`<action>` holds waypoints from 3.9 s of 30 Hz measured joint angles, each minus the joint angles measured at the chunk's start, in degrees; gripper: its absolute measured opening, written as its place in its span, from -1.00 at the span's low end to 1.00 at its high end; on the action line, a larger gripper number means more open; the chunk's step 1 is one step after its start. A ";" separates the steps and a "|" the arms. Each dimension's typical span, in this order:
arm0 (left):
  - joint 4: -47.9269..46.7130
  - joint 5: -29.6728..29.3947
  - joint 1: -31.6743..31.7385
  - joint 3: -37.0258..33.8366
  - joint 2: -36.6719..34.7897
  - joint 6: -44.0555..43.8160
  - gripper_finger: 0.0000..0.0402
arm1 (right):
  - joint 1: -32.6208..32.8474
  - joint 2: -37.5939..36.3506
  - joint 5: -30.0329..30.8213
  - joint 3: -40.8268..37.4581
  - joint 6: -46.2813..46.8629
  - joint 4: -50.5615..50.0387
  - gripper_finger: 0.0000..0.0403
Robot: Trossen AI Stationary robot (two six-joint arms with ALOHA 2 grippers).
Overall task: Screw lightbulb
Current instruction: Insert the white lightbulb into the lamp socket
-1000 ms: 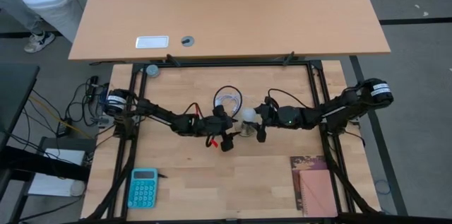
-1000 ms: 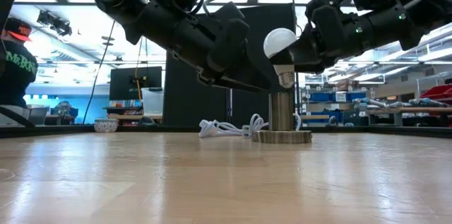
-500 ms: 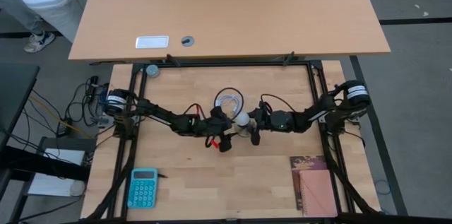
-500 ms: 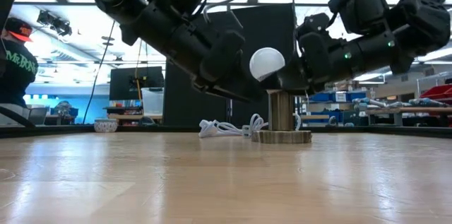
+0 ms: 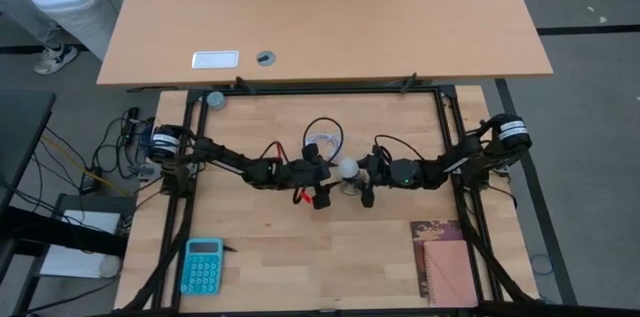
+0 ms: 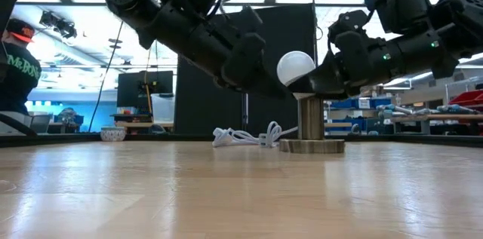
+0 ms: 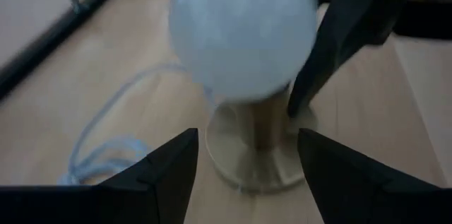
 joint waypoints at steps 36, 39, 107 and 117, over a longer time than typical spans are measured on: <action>-7.94 5.95 1.74 6.68 0.00 6.97 0.24 | -0.02 -0.04 -1.61 0.02 -8.57 -3.32 0.13; -8.00 5.88 1.74 6.68 0.00 6.88 0.24 | -0.02 -0.04 -1.86 0.02 -8.68 -3.32 0.13; -1.64 8.57 2.77 6.57 2.14 7.40 0.24 | -0.44 -13.57 -4.39 5.03 -5.14 -30.36 -0.23; -1.99 8.61 2.81 6.57 2.14 7.44 0.24 | -0.37 -13.57 -4.44 5.03 -4.59 -30.62 -0.22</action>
